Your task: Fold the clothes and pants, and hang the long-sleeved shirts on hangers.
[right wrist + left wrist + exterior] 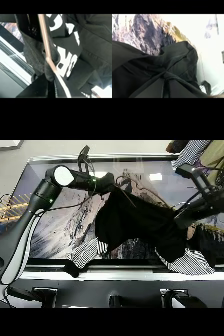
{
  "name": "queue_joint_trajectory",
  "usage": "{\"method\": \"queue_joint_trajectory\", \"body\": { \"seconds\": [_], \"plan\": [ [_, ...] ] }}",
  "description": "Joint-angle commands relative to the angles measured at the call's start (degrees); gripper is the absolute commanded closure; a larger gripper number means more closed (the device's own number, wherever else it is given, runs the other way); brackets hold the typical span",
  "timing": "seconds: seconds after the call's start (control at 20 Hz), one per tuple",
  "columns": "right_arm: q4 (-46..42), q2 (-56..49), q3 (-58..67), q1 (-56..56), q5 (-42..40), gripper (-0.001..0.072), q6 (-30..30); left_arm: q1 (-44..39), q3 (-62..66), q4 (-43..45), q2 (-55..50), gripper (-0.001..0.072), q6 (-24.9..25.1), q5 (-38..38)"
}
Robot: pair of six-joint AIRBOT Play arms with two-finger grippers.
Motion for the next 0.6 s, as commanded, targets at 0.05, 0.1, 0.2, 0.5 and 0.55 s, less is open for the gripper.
{"method": "queue_joint_trajectory", "body": {
  "seconds": [0.05,0.1,0.2,0.5,0.55],
  "plan": [
    [-0.87,-1.6,-0.02,-0.04,-0.92,0.0684,0.04,0.13,0.44,-0.31,0.04,0.0683,1.09,0.02],
    [-1.9,-1.73,-0.02,-0.04,-0.76,0.0684,0.04,0.13,0.44,-0.33,0.04,0.0682,1.57,0.0],
    [-3.43,-1.86,-0.02,-0.04,-0.63,0.0684,0.02,0.13,0.44,-0.35,0.17,0.0682,1.86,0.0],
    [-5.86,-3.37,-0.02,5.77,-0.5,0.0684,0.96,0.13,0.46,-0.33,0.57,0.0682,1.92,0.17],
    [-8.61,-3.98,-0.02,7.32,-0.5,0.0684,1.99,0.13,0.46,-0.33,0.57,0.0682,1.9,0.17]
  ]
}}
